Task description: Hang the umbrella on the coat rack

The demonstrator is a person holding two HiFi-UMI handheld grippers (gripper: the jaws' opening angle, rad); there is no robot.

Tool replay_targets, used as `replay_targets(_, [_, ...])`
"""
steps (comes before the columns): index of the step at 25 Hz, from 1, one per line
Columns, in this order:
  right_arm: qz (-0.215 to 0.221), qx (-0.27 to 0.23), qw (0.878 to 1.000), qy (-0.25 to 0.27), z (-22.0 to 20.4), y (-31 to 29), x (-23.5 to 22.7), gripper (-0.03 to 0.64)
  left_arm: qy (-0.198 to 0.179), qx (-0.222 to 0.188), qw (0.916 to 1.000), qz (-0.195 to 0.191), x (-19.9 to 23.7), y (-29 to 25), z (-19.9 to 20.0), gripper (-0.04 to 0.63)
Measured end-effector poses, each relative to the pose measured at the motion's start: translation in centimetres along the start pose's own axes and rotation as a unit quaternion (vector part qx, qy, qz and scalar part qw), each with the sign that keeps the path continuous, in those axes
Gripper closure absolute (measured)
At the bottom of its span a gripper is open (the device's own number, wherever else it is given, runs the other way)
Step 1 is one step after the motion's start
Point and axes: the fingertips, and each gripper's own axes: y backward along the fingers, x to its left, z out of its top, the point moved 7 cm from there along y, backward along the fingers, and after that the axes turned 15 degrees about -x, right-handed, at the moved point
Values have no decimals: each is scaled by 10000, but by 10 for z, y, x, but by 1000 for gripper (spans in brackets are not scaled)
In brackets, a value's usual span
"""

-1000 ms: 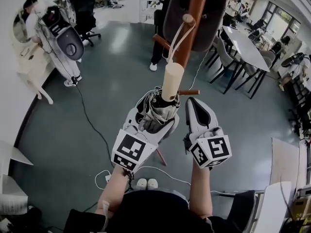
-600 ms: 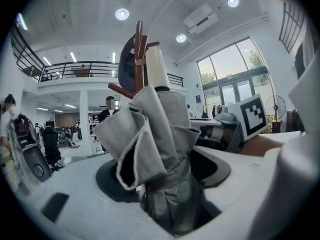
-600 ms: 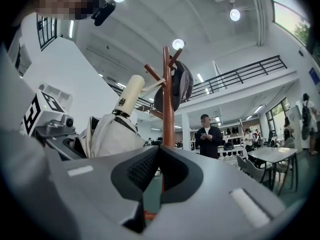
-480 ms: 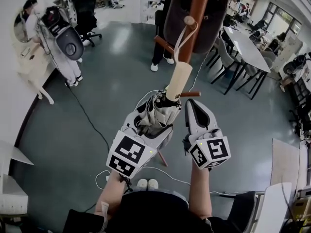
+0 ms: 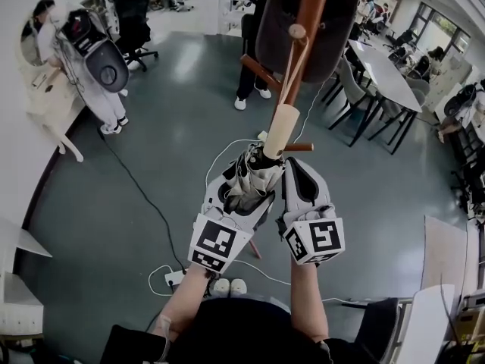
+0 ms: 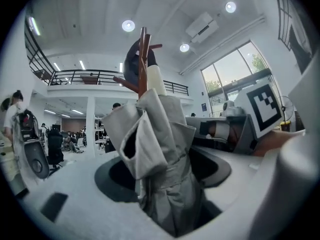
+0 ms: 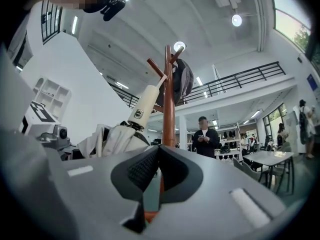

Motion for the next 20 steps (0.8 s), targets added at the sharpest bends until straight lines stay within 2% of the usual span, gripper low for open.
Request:
replay_targets(5, [-397,-198,9990,13,-8,13,-6,609,-16,-444,9987,234,-3,-5,0,264])
replay_targets(8, [-489,-246,9985,-23,-9,19,-11,609,42,-670,9972,330,-6,-6,1,252])
replay_targets(14, [-492,-300,9983,10,0,22,-11,609,-250,-575,9967,507,-14,13,7,253])
replay_targets(15, [-500,-303,9983,30,0,21,-9,609,-281,-573,9962,590,-13,20,8,262])
replay_targets(18, [-540,-294,9981,85,-1,19,-5,609,-263,-697,9939,815,-7,33,13,357])
replay_targets(20, [-563,-288,9979,106,1,21,-1,609,-278,-702,9934,861,-7,37,16,381])
